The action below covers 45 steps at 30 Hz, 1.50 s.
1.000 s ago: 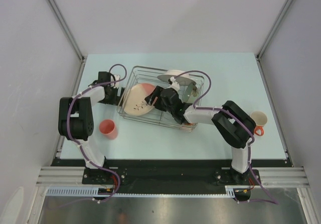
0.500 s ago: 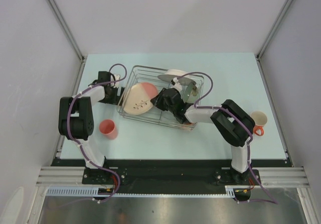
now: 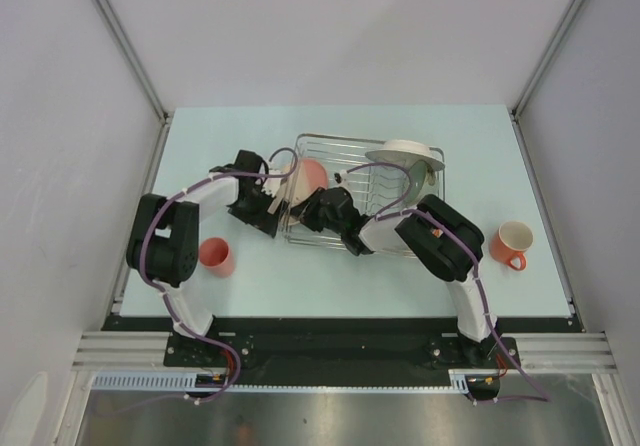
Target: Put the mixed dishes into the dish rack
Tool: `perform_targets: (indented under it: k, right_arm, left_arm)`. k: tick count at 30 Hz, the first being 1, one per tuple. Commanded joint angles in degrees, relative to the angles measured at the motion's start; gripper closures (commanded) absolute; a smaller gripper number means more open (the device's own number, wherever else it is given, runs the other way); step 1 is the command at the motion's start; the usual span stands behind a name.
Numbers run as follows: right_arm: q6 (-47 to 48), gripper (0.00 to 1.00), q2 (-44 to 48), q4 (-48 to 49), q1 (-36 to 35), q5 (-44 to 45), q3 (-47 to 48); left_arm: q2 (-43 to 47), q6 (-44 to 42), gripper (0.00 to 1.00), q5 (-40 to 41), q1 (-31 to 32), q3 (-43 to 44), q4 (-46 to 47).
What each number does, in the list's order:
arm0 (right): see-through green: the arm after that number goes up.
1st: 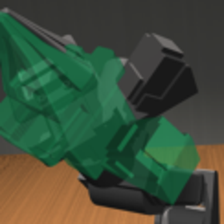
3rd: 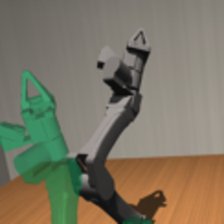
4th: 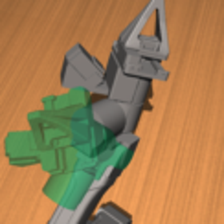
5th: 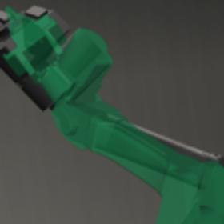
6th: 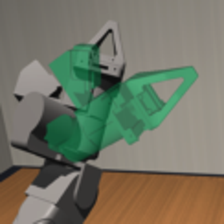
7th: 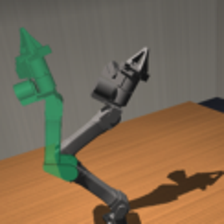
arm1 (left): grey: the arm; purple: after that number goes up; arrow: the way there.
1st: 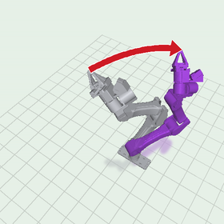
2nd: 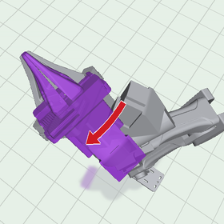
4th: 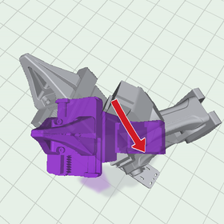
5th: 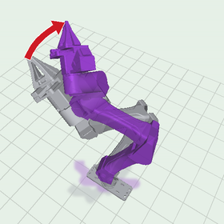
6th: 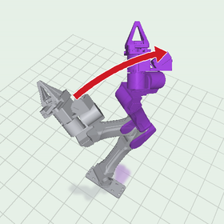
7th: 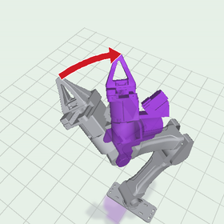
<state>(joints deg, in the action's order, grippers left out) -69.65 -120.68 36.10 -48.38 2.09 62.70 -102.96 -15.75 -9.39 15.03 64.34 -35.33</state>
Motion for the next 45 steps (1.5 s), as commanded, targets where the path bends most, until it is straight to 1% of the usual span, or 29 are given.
perform_targets:
  k: [1,3,4,7,10,11,13,14,18,20,23,27,30,35,38,39,42,45]
  right_arm:
    - [7.41,0.92,-0.26,-5.24,-5.94,-9.12,1.29]
    - [9.0,0.95,1.06,-7.34,-6.29,-7.9,1.29]
    - [9.35,0.99,1.41,-8.05,-6.46,-7.45,1.29]
    - [10.41,1.0,2.38,-9.73,-6.46,-6.92,1.29]
    - [11.29,1.0,2.99,-10.96,-6.46,-6.48,1.29]
    - [11.37,1.0,3.08,-11.57,-6.55,-6.66,1.29]
    - [11.99,1.0,3.61,-12.62,-6.38,-6.4,1.29]
    - [12.25,1.0,3.79,-12.89,-6.46,-6.48,1.29]
    - [11.82,1.0,3.26,-14.56,-5.94,-7.36,1.29]
    - [10.85,1.0,2.39,-14.91,-5.5,-7.97,1.29]
    - [10.58,1.0,2.21,-16.58,-4.97,-8.42,1.29]
    - [12.16,1.0,2.82,-17.81,-4.88,-7.54,1.29]
    - [13.13,1.0,3.08,-19.48,-4.97,-7.19,1.29]
    - [16.12,1.0,5.1,-23.08,-4.97,-4.47,1.29]
    - [19.36,1.0,7.56,-26.94,-5.15,-2.19,1.29]
    - [20.59,1.0,8.18,-27.83,-5.32,-2.18,1.29]
    - [22.09,1.0,10.46,-30.29,-5.23,0.28,1.29]
    - [21.93,1.0,11.08,-30.82,-4.8,0.2,1.29]
  left_arm:
    - [-3.21,-0.07,0.0,-24.45,7.74,-2.02,-2.29]
    - [-3.3,-0.07,0.0,-23.75,7.04,-1.93,-2.2]
    - [-3.22,0.1,0.0,-23.4,6.69,-1.67,-2.37]
    - [-3.04,0.02,0.0,-22.25,3.97,-0.71,-3.07]
    - [-2.34,-0.51,0.0,-21.55,-1.3,0.69,-4.65]
    - [-1.99,-0.77,0.0,-21.38,-4.53,1.14,-5.44]
    - [-0.41,-2.0,0.0,-20.76,-7.98,2.28,-7.29]
    - [0.21,-2.27,0.0,-20.41,-11.3,2.55,-7.64]
    - [0.74,-3.15,0.0,-15.41,-16.5,2.55,-8.35]
    - [0.04,-3.24,0.0,-11.9,-17.22,1.5,-7.91]
    - [-0.22,-3.24,0.0,-9.25,-18.45,-1.49,-4.58]
    - [-1.89,-3.15,0.0,-10.03,-20.91,-1.06,-3.43]
    - [-1.46,-3.15,0.0,-10.74,-22.23,2.28,-5.27]
    - [-0.58,-2.62,0.0,-12.84,-23.73,10.89,-10.27]
    - [-0.67,-1.39,0.0,-15.21,-23.55,15.28,-12.82]
    - [-0.84,-0.52,0.0,-17.83,-23.64,17.47,-13.79]
    - [-0.23,1.59,0.0,-20.92,-23.38,20.29,-16.08]
    - [1.53,3.7,0.0,-23.92,-20.93,20.74,-16.53]
